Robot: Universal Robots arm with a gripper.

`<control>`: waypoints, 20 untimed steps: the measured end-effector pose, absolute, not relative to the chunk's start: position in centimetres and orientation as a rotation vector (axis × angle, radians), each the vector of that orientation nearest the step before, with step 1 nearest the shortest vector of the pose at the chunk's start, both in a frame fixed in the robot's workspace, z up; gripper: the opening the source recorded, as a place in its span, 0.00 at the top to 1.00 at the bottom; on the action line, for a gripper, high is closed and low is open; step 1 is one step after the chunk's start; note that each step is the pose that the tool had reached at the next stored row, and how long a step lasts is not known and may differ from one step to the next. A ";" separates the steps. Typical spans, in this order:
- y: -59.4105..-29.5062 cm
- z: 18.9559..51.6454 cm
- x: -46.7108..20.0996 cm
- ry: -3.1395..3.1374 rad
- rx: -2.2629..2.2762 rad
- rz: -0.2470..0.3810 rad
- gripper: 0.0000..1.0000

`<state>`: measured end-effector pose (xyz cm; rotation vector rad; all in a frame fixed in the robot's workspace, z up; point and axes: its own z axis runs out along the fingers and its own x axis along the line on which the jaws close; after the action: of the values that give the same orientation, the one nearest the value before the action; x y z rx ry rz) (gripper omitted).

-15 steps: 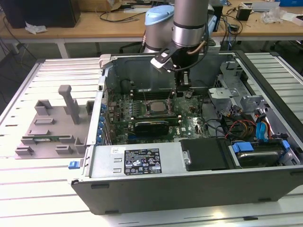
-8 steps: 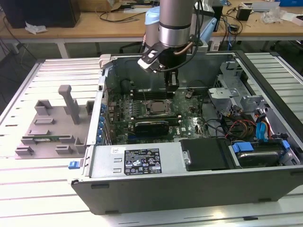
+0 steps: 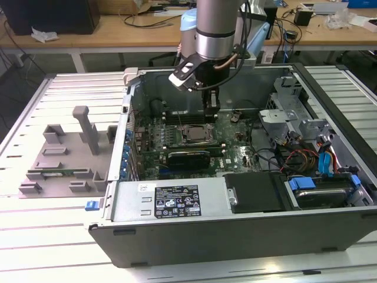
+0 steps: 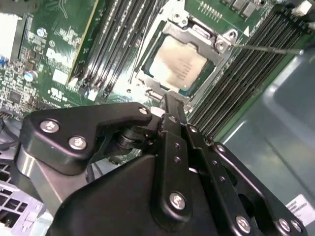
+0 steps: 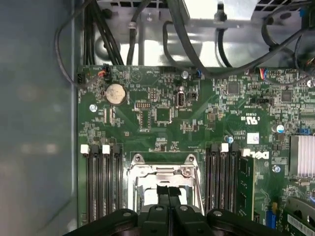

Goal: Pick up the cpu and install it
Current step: 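Close the cpu cover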

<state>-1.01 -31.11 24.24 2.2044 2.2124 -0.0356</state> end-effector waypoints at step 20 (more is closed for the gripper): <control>-32.1 23.3 -2.8 2.369 2.023 -0.021 0.89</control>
<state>-2.82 -32.07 23.33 2.0230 2.3687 -0.0208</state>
